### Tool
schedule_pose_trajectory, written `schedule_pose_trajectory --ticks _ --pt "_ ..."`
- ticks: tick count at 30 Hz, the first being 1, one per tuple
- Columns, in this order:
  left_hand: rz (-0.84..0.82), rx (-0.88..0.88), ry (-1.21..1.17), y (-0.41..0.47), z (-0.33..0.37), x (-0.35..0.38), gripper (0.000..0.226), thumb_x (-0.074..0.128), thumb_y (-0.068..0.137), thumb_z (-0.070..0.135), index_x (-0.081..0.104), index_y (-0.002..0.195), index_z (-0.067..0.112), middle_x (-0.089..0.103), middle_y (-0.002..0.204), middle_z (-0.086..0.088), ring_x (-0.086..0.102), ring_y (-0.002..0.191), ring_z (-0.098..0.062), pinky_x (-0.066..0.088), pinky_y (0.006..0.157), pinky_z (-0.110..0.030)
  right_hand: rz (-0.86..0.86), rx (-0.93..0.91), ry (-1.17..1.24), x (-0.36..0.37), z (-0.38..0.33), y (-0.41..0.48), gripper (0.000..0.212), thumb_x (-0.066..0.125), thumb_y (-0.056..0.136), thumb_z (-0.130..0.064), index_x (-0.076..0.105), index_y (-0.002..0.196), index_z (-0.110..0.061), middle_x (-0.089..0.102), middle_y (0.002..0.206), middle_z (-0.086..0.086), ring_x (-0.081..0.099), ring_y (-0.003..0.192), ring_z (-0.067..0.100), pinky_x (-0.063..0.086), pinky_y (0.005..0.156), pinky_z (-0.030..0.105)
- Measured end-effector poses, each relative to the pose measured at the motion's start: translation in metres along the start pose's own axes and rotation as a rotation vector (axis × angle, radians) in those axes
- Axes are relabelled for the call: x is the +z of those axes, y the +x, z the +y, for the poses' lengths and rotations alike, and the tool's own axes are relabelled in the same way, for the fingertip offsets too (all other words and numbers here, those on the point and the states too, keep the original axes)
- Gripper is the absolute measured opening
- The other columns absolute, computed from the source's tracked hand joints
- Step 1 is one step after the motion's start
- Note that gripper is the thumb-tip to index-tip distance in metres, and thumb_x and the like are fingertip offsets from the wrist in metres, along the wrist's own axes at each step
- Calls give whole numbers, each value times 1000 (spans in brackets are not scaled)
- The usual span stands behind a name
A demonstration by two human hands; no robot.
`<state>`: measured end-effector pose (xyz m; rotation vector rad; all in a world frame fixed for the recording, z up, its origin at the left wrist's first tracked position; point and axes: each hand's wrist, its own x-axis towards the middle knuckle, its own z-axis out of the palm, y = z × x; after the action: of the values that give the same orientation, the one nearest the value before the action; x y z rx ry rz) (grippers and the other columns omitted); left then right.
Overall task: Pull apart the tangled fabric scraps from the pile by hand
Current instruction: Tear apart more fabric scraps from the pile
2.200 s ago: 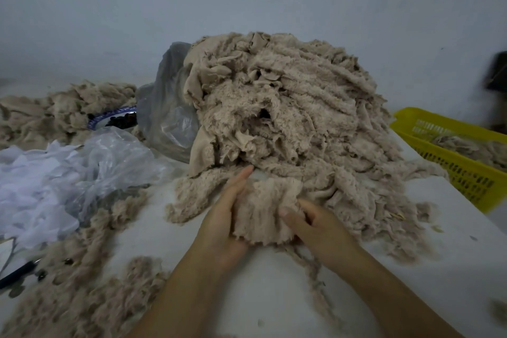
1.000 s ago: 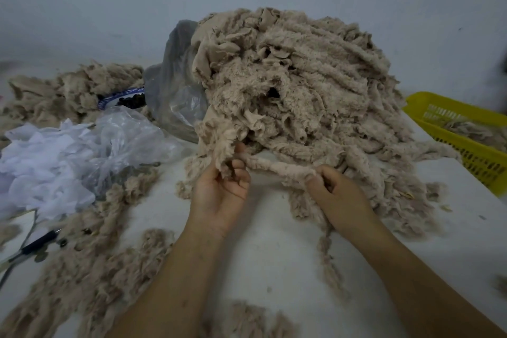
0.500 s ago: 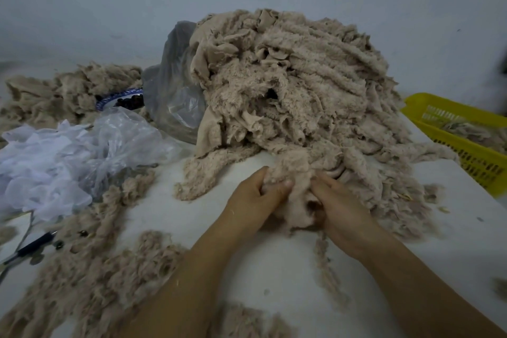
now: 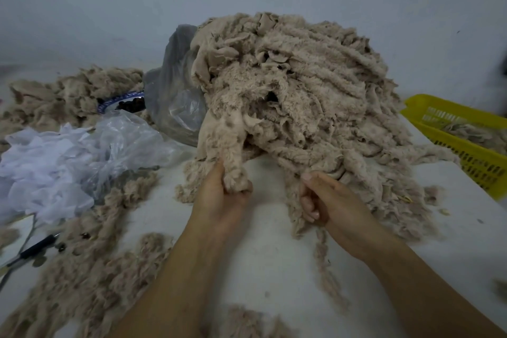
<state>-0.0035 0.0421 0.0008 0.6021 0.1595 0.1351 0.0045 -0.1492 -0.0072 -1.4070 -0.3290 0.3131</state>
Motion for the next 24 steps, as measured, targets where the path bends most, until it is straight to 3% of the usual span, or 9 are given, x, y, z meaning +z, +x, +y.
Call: schedule_pose_trajectory --ticks 4,6,8,11,13,15,19,22,24 --pt "-124 345 985 -9 -16 1 44 44 100 5 64 73 34 62 69 9 61 63 -12 47 57 -25 -56 -20 -57 7 1 -1 51 68 75 -61 61 112 -26 65 73 5 59 55 15 47 47 24" --pt "-330 414 1310 -13 -29 1 37 55 94 13 58 83 48 60 91 8 63 75 -15 51 64 -27 -47 -6 -112 11 2 -1 32 70 79 -52 65 98 -27 64 63 2 57 48 11 44 42 21" --pt "-433 346 1399 -16 -33 2 10 57 86 28 53 92 34 46 100 15 56 75 -6 49 66 -23 60 6 -150 11 3 -1 22 64 88 -41 66 77 -22 59 54 1 50 42 10 40 38 22" --pt "-452 347 1365 -15 -26 0 32 50 80 51 57 96 25 45 104 22 50 85 6 39 72 -9 229 64 -136 0 4 2 22 59 97 -31 61 88 -11 55 53 2 45 41 13 37 38 26" --pt "-274 421 1295 -11 -16 -5 16 53 90 45 61 101 35 53 114 15 53 94 6 41 79 -12 285 11 -18 -9 -4 5 27 54 101 -23 66 77 -15 53 51 2 44 41 12 35 36 23" --pt "49 512 1335 -3 -5 -13 15 53 99 29 63 110 31 55 124 7 55 100 -4 44 85 -22 358 -134 424 -26 -23 7 43 49 102 -20 68 64 -18 55 56 -1 48 45 7 36 36 17" --pt "304 309 1433 7 8 -25 44 44 101 26 42 143 17 51 135 -8 56 113 -26 49 88 -36 435 -275 964 -54 -41 1 56 53 95 -54 67 108 -2 72 109 10 73 93 18 57 62 19" --pt "240 275 1589 10 3 -27 15 48 98 16 58 104 6 63 86 -10 62 83 -34 38 55 -25 364 -128 720 -43 -24 4 64 43 93 -61 63 111 -2 75 95 11 73 76 16 57 56 22" --pt "153 300 1787 8 -5 -24 15 49 96 11 51 82 8 57 82 -9 57 82 -31 37 59 -30 285 -70 481 -27 -14 8 57 45 91 -55 67 101 -4 74 84 9 69 64 15 54 50 23"
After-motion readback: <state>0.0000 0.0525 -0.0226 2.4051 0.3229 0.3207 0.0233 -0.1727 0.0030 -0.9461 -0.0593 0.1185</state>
